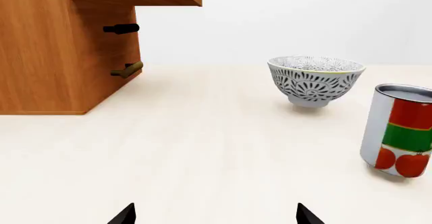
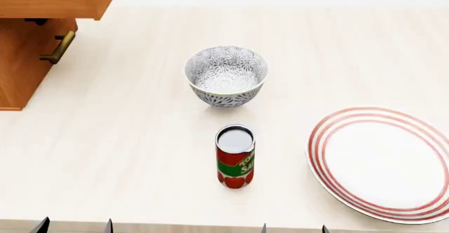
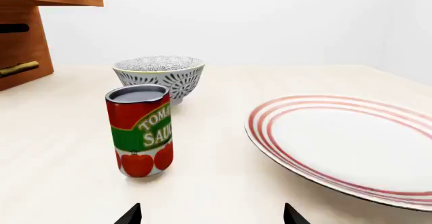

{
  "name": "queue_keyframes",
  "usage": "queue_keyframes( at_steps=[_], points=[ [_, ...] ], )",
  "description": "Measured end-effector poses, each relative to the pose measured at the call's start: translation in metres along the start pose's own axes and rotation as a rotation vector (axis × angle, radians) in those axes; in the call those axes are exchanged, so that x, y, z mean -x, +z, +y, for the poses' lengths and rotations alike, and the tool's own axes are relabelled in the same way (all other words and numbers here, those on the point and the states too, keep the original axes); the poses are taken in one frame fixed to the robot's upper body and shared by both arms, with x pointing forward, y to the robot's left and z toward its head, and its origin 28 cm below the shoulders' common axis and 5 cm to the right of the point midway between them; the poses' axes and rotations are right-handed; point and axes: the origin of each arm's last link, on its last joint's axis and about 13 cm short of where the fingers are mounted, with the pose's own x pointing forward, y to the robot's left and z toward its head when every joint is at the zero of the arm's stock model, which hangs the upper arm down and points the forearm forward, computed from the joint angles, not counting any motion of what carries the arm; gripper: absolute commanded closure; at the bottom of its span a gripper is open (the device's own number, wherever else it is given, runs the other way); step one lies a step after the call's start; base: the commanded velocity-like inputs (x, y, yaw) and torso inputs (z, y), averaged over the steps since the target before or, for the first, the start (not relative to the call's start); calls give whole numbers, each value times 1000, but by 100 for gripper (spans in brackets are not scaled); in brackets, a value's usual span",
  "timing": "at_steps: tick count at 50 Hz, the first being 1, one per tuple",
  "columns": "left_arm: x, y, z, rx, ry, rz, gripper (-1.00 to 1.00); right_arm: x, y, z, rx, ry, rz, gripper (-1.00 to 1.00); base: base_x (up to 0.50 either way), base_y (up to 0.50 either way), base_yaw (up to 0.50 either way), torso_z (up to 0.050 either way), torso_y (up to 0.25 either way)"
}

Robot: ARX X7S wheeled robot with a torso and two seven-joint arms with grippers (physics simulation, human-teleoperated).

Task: Put the bowl on the plate.

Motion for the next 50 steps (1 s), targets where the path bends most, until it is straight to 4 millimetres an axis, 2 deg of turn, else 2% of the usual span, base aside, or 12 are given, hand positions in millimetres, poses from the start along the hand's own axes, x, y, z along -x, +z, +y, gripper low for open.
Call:
queue_keyframes(
  at_steps=[21,50],
  points=[
    [-2,2,0,-5,-9,-19,-100,-5,8,-2,5,-9,-2,-100,0,0,0,0,0],
    [-16,25,5,-16,18,-100,-100,-15,38,-22,32,-91,-65,-100,0,0,0,0,0]
  ],
)
